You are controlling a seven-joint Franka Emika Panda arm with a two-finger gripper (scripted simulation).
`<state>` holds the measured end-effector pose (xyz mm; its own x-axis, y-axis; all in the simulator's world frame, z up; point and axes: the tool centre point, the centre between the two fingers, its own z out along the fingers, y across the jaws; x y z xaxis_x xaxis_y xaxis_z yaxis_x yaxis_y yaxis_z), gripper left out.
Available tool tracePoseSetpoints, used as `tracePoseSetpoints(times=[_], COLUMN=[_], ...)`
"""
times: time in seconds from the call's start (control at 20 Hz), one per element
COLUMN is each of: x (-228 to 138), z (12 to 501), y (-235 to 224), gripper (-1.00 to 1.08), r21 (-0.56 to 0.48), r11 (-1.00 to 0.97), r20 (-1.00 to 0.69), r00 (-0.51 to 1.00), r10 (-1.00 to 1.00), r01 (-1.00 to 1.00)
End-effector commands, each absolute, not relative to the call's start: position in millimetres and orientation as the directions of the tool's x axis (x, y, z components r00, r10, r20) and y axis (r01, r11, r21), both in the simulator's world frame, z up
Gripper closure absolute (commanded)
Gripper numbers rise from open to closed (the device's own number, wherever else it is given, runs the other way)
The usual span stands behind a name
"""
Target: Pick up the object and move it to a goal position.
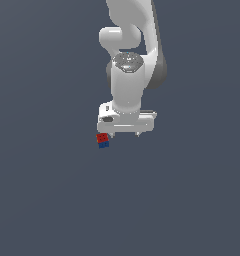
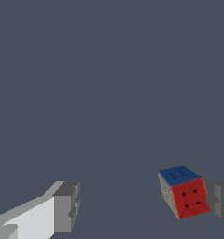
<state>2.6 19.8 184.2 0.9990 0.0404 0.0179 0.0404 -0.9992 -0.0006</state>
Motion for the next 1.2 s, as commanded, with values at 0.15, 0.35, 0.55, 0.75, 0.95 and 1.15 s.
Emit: tracePoseSetpoints(times=[0.15, 0.35, 0.55, 0.75, 0.95, 1.15], x=[3.1, 4.6, 5.5, 4.4, 0.8, -6.2], z=[185.9, 192.9, 196.2, 193.7, 186.1, 172.1], y=[15.9, 1.1, -4.3, -4.9, -11.4, -22.5], gripper=[-0.92, -0.92, -0.92, -0.92, -0.92, -0.92], r21=[0.001, 0.007, 0.009, 0.009, 0.009, 0.01], r11=[-0.999, -0.999, -0.999, -0.999, -0.998, -0.996], r20=[0.022, 0.037, 0.043, 0.042, 0.039, 0.034], r00=[0.999, 0.998, 0.998, 0.998, 0.998, 0.996], r10=[0.041, 0.04, 0.039, 0.043, 0.058, 0.086], r01=[0.041, 0.04, 0.039, 0.043, 0.058, 0.085])
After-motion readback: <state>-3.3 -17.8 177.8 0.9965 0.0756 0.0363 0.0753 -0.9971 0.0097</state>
